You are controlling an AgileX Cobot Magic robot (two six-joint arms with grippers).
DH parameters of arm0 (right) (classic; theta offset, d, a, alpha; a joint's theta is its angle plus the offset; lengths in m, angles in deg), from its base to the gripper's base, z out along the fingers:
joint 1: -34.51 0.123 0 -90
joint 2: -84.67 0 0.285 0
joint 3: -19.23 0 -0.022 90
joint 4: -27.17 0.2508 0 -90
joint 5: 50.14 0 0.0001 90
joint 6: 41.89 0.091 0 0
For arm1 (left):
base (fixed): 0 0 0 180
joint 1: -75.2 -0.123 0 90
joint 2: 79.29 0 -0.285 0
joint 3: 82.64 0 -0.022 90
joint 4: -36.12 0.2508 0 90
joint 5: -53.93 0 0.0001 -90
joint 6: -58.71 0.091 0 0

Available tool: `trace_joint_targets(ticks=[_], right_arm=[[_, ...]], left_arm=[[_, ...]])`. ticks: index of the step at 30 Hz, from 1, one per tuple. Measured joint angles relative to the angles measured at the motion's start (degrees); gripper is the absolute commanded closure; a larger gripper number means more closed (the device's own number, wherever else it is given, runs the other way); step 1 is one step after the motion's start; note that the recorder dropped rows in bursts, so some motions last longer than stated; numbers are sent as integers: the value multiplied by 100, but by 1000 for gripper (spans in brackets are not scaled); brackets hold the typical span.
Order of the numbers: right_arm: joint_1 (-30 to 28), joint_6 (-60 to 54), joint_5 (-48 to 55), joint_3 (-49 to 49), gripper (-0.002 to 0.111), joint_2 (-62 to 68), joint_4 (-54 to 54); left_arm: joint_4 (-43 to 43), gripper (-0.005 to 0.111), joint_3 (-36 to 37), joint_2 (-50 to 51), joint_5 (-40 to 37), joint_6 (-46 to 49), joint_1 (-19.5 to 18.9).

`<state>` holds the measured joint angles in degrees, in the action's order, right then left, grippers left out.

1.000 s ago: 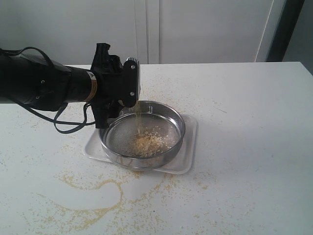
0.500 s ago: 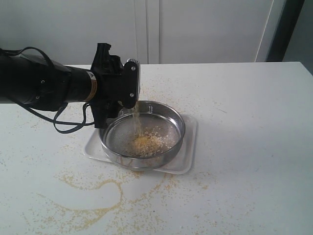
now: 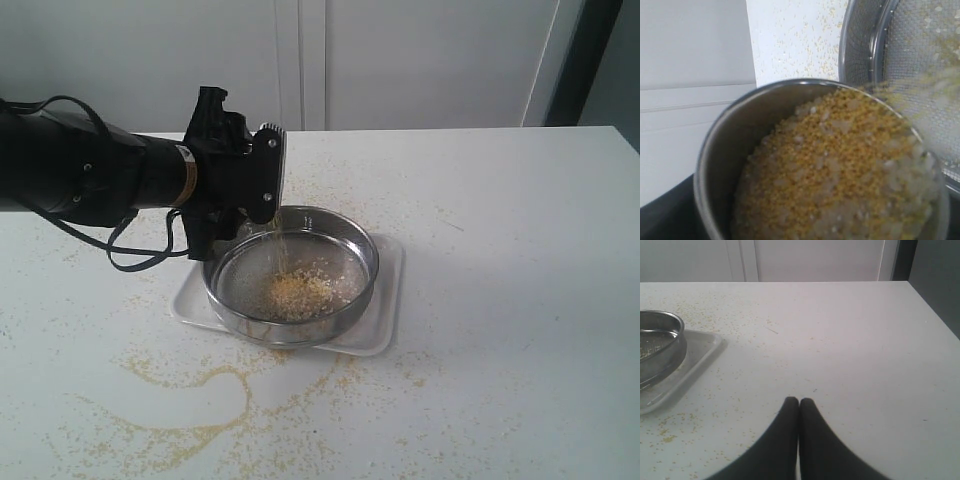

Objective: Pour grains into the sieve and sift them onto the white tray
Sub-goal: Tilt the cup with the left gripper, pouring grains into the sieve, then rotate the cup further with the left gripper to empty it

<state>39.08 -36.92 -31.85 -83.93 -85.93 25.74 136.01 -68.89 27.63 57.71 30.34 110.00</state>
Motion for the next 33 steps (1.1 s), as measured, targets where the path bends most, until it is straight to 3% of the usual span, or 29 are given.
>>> trace_joint_targets(ticks=[33], right_arm=[[0,0,0,0,108,0,0]], left_arm=[[0,107,-416,459,-288,11,0]])
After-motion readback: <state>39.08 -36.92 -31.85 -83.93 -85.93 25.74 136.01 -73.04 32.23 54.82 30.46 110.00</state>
